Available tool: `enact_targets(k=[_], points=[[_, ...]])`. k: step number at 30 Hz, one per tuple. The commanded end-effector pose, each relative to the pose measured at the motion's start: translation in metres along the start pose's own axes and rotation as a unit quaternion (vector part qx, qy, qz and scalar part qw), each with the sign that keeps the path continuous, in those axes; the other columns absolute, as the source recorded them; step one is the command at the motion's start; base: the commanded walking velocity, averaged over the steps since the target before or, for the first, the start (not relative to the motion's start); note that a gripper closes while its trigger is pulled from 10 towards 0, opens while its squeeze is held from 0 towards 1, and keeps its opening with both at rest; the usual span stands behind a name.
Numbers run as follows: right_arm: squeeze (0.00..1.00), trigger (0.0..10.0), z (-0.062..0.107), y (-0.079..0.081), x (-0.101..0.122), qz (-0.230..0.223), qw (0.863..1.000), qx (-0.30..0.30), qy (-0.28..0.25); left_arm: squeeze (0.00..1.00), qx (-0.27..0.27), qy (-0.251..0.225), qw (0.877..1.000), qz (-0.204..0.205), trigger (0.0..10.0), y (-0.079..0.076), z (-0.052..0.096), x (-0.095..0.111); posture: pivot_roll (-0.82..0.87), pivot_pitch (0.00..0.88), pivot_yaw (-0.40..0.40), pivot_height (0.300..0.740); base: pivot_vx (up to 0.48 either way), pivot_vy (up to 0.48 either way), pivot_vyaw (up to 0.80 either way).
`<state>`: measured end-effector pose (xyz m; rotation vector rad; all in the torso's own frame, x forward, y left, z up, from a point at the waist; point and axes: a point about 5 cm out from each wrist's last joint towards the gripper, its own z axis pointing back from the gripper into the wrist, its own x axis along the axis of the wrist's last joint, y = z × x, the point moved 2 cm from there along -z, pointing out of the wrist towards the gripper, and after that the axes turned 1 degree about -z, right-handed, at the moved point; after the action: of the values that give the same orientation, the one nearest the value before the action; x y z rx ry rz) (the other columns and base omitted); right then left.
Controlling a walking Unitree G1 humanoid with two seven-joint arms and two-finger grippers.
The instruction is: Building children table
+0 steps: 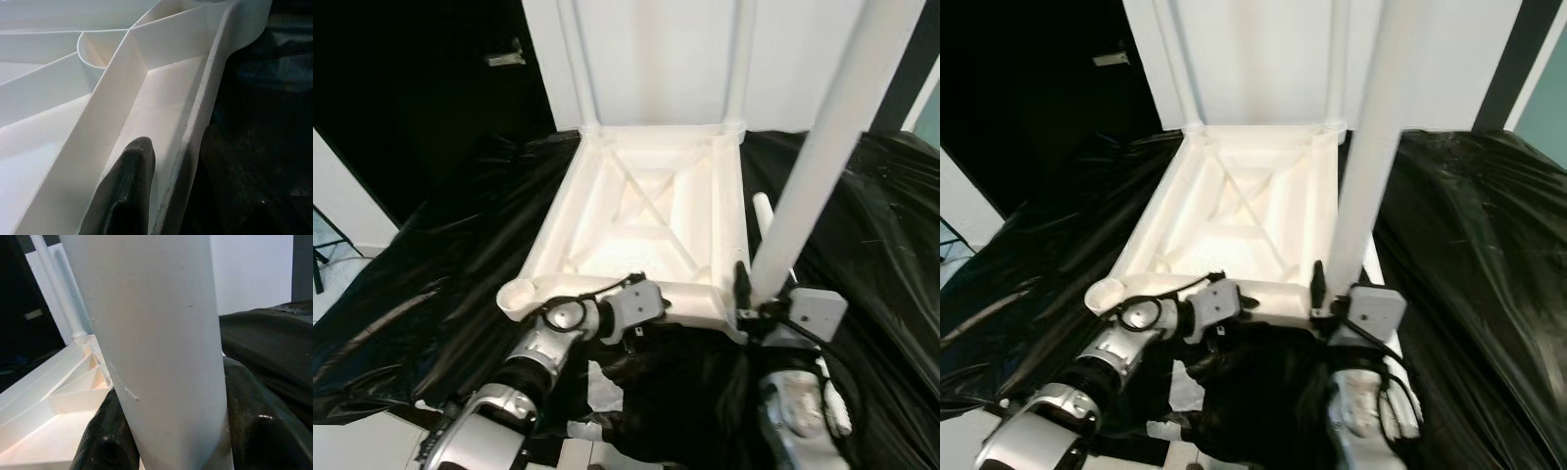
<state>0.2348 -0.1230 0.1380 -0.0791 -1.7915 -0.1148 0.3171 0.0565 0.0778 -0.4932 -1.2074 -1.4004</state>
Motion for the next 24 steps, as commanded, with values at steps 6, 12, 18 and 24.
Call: enact_targets(k=[6,12,18,24], points=[[0.00,10.0,0.007,0.025,-0.029,-0.020,0.999,0.002,0.049,0.00,0.067,0.054,0.995,0.044,10.0,0.011,0.027,-0.031,0.19,0.055,0.148,0.740,0.000,0.000,0.00],[1.00,10.0,0.008,0.025,-0.032,-0.013,0.998,0.042,0.045,0.00,0.069,0.049,0.995,0.046,10.0,0.007,0.021,-0.029,0.14,0.041,0.127,0.740,0.000,0.000,0.00],[0.00,10.0,0.005,0.014,-0.019,0.016,0.996,0.092,0.003,0.00,0.070,0.038,0.995,0.052,10.0,0.003,0.008,-0.024,0.08,0.021,0.103,0.740,0.000,0.000,0.00],[0.00,10.0,0.002,-0.002,-0.003,0.068,0.990,0.121,-0.037,0.00,0.067,0.030,0.996,0.055,10.0,0.000,-0.001,-0.020,0.03,0.003,0.088,0.740,0.000,0.000,0.00]])
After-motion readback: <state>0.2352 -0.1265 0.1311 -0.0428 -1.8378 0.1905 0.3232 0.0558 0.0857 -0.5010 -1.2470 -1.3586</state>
